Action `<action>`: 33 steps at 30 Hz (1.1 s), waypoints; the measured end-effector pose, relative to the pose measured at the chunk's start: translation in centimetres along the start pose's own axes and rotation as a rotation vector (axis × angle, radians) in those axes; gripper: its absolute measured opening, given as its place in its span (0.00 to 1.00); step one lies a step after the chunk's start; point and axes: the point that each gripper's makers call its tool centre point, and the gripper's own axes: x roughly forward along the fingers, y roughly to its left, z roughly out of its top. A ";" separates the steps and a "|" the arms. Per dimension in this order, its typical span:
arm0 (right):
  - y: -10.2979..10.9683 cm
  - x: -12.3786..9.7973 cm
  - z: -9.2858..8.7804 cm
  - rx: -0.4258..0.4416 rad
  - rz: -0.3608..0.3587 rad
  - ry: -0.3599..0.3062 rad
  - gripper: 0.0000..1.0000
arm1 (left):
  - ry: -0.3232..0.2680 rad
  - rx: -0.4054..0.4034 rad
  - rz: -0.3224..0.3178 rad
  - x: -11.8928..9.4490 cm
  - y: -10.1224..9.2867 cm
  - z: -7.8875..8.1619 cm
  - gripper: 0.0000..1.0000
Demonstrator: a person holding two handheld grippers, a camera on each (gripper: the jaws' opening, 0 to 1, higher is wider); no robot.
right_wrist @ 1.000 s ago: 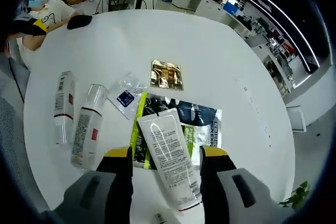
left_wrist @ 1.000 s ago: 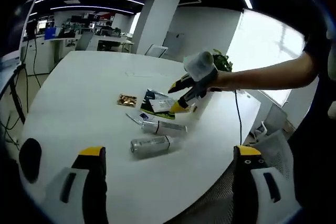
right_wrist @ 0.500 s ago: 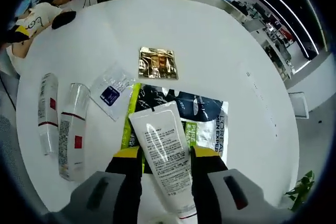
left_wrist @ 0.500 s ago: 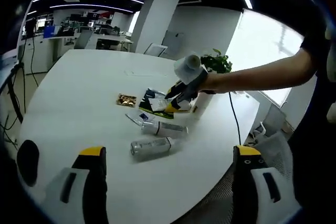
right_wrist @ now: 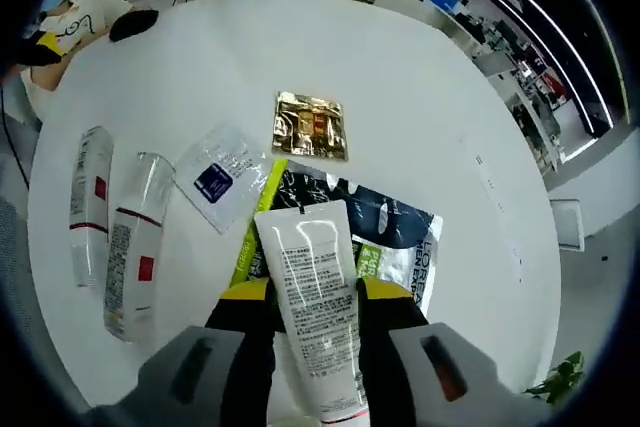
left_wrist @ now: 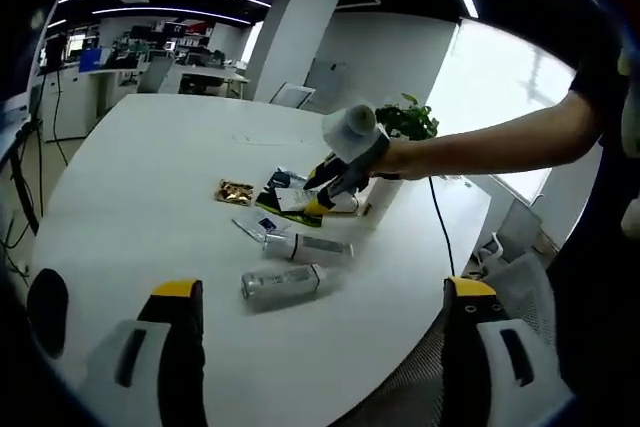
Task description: Arrange the skincare products in the storage area until every visible bottle or jar stands upright without overlapping.
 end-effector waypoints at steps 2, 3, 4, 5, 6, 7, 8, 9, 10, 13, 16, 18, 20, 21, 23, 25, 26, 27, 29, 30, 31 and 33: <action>-1.3 -0.7 2.7 0.042 -0.061 -0.127 0.04 | 0.001 0.002 0.000 0.0 -0.1 0.0 0.92; -1.1 -0.8 2.2 0.122 -0.030 -0.081 0.01 | 0.000 0.001 0.000 -0.1 -0.2 0.0 0.92; -1.2 -0.3 2.1 0.099 -0.011 -0.076 0.01 | 0.000 0.001 0.000 -0.1 -0.2 0.0 0.92; -1.0 0.3 1.8 0.087 0.009 -0.064 0.01 | -0.001 0.001 0.000 -0.2 -0.3 0.1 0.92; -0.2 0.8 1.2 0.099 0.048 -0.040 0.01 | -0.001 0.002 0.000 -0.2 -0.3 0.1 0.92; 0.0 0.7 0.7 0.083 0.036 -0.025 0.01 | -0.003 0.004 0.001 -0.3 -0.3 0.1 0.92; -0.2 0.6 0.3 0.069 0.023 -0.010 0.01 | -0.005 0.005 0.002 -0.4 -0.3 0.1 0.92; -0.1 0.4 0.3 0.072 0.017 -0.016 0.01 | -0.007 0.005 0.003 -0.5 -0.2 0.1 0.92; -0.3 0.1 0.4 0.090 0.009 -0.036 0.01 | -0.011 0.005 0.004 -0.5 -0.2 0.2 0.92; -0.7 -0.9 1.2 0.123 -0.008 -0.086 0.01 | -0.009 -0.002 0.003 -0.6 -0.2 0.0 0.92; -0.9 -2.4 3.1 0.134 -0.026 -0.186 0.02 | -0.004 0.004 -0.001 -0.4 -0.4 -0.1 0.92; -0.6 -3.6 4.3 0.129 -0.030 -0.244 0.04 | -0.008 0.008 -0.008 -0.2 -0.6 0.2 0.92; -0.3 -4.5 4.9 0.130 -0.026 -0.266 0.09 | -0.009 0.017 -0.016 0.0 -0.9 0.6 0.92; 0.1 -5.2 5.3 0.126 -0.024 -0.283 0.10 | -0.010 0.020 -0.019 0.1 -1.0 0.7 0.92; 0.2 -6.0 5.7 0.123 -0.029 -0.302 0.14 | -0.015 0.030 -0.028 0.2 -1.4 1.1 0.92; 0.4 -7.1 6.3 0.129 -0.030 -0.328 0.17 | -0.020 0.046 -0.043 0.3 -2.0 1.6 0.92; 0.5 -7.7 6.5 0.128 -0.035 -0.341 0.19 | -0.021 0.056 -0.049 0.2 -2.5 1.8 0.92; 0.5 -8.0 6.5 0.129 -0.037 -0.344 0.20 | -0.022 0.063 -0.054 0.1 -2.7 2.0 0.92; 0.3 -9.8 6.9 0.142 -0.054 -0.381 0.22 | -0.025 0.078 -0.063 -0.1 -3.1 2.3 0.93; 0.3 -10.6 7.1 0.147 -0.063 -0.403 0.22 | -0.027 0.085 -0.068 -0.2 -3.2 2.3 0.93; 0.2 -12.0 7.3 0.143 -0.083 -0.427 0.23 | -0.029 0.095 -0.073 -0.4 -3.4 2.5 0.93; 0.3 -13.5 7.4 0.134 -0.101 -0.445 0.25 | -0.031 0.107 -0.080 -0.6 -3.7 2.6 0.93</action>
